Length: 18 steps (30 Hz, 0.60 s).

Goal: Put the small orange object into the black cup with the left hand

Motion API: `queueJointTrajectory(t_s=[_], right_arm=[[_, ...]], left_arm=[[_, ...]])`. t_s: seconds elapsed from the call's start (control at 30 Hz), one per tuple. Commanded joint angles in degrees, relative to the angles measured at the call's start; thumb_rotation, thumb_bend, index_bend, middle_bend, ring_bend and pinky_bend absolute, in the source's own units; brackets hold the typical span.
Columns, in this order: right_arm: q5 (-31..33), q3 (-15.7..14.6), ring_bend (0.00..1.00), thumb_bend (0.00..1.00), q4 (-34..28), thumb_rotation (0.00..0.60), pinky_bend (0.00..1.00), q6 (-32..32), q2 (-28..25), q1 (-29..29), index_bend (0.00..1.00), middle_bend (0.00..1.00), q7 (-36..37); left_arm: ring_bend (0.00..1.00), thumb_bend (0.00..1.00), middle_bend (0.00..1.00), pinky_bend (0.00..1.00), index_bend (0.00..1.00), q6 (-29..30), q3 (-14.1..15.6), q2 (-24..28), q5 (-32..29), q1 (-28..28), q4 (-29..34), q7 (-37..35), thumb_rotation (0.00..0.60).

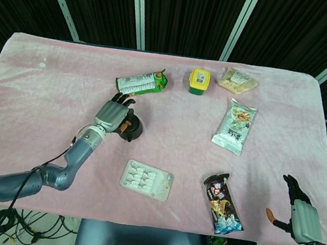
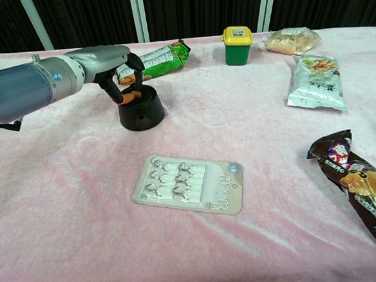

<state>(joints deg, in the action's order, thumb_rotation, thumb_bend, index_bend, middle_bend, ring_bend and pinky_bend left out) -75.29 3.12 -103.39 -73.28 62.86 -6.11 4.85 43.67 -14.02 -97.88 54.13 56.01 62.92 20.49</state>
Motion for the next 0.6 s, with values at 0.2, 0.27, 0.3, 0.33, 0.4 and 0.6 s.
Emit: queueJointTrajectory(t_s=[0.2, 0.27, 0.3, 0.33, 0.4, 0.6], right_arm=[[0.06, 0.08, 0.15, 0.22, 0.06, 0.600, 0.16, -0.03, 0.00, -0.03, 0.05, 0.04, -0.01], [0.03, 0.07, 0.15, 0.22, 0.07, 0.600, 0.16, 0.04, 0.01, -0.07, 0.05, 0.04, 0.00], [0.01, 0.05, 0.15, 0.22, 0.06, 0.600, 0.16, 0.07, 0.01, -0.08, 0.05, 0.04, -0.02], [-0.02, 0.04, 0.15, 0.22, 0.06, 0.600, 0.16, 0.06, 0.01, -0.09, 0.05, 0.04, -0.05], [-0.04, 0.03, 0.15, 0.22, 0.04, 0.600, 0.16, 0.02, 0.01, -0.07, 0.05, 0.04, -0.06], [0.07, 0.08, 0.15, 0.22, 0.01, 0.600, 0.16, 0.02, -0.01, -0.08, 0.05, 0.05, -0.08]], left_arm=[[0.00, 0.41, 0.12, 0.00, 0.41, 0.15, 0.41, -0.66, 0.67, 0.00, -0.75, -0.45, 0.600], [0.00, 0.41, 0.11, 0.00, 0.31, 0.10, 0.46, -0.51, 0.90, -0.08, -0.43, -0.79, 0.600], [0.00, 0.41, 0.11, 0.00, 0.25, 0.14, 0.44, -0.40, 0.95, -0.15, -0.28, -0.96, 0.600], [0.00, 0.41, 0.11, 0.00, 0.17, 0.16, 0.45, -0.31, 0.99, -0.19, -0.17, -1.03, 0.600], [0.00, 0.41, 0.11, 0.00, 0.08, 0.16, 0.48, -0.05, 0.97, -0.29, 0.13, -1.11, 0.600], [0.00, 0.41, 0.10, 0.00, 0.00, 0.78, 0.17, 1.35, 1.38, -0.79, 2.47, -2.15, 0.600]])
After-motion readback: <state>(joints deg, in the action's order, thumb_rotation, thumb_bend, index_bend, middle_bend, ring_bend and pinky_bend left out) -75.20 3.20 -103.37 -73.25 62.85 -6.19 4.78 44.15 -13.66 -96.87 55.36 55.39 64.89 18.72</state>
